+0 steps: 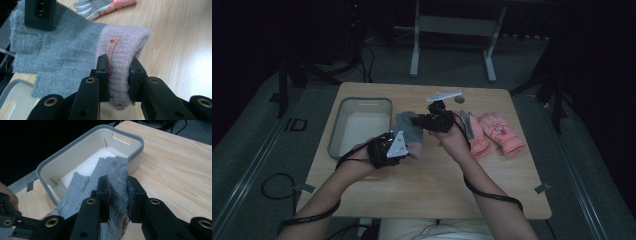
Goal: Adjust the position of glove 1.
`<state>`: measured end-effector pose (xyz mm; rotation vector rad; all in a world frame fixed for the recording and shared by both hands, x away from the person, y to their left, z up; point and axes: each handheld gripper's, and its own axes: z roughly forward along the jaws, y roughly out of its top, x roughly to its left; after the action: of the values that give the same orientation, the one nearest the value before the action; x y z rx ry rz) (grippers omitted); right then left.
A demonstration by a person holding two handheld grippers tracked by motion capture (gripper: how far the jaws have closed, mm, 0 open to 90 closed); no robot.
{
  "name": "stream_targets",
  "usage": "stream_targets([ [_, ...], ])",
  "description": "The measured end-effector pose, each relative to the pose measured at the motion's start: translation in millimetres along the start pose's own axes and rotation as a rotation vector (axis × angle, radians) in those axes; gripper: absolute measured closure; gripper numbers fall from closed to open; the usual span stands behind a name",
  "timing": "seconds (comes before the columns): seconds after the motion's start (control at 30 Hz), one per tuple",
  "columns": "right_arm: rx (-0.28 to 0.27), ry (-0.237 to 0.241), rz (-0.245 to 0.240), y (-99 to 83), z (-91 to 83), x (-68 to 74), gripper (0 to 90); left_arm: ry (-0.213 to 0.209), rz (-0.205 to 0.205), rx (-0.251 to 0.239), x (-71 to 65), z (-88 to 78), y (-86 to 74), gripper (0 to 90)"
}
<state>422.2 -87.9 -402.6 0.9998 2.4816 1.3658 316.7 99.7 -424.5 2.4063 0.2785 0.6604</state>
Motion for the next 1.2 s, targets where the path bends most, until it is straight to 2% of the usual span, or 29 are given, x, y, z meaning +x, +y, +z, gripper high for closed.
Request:
stream_targets([
  [0.07, -0.003, -0.002, -0.007, 4.6, 3.4, 3.3, 75.0, 0.005, 0.004, 0.011, 7.0, -7.1, -3.4, 74.8],
  [0.2, -0.011, 0.001, -0.014, 11.5, 7.8, 7.9, 75.1, 0.015, 0.008, 0.014, 9.9, -10.3, -5.9, 74.8],
  [0.23, -0.01, 0.004, -0.017, 16.2, 11.8, 10.8, 75.1, 0.022, 0.014, 0.023, 14.8, -14.7, -10.9, 74.7],
  [0.43, -0.016, 0.034, -0.003, 25.2, 28.2, 16.2, 75.0, 0.022, 0.015, 0.027, 24.0, -21.1, -26.3, 74.7],
  [0.47, -0.017, 0.038, -0.005, 26.8, 31.2, 17.6, 75.0, 0.025, 0.011, 0.025, 28.2, -24.0, -34.3, 74.6],
  [0.63, -0.014, 0.056, -0.002, 35.0, 47.4, 24.1, 75.0, 0.037, -0.005, 0.033, 37.2, -27.5, -52.8, 74.6],
  [0.7, -0.008, 0.06, -0.005, 39.0, 56.0, 28.1, 75.0, 0.048, -0.001, 0.049, 40.2, -28.8, -59.1, 74.5],
  [1.03, 0.02, 0.088, -0.006, 54.1, 101.3, 46.4, 75.0, 0.063, -0.037, 0.12, 54.0, -35.9, -91.4, 74.6],
  [1.2, 0.027, 0.091, -0.003, 58.2, 120.1, 50.8, 75.0, 0.05, -0.055, 0.156, 62.4, -32.9, -100.9, 74.5],
])
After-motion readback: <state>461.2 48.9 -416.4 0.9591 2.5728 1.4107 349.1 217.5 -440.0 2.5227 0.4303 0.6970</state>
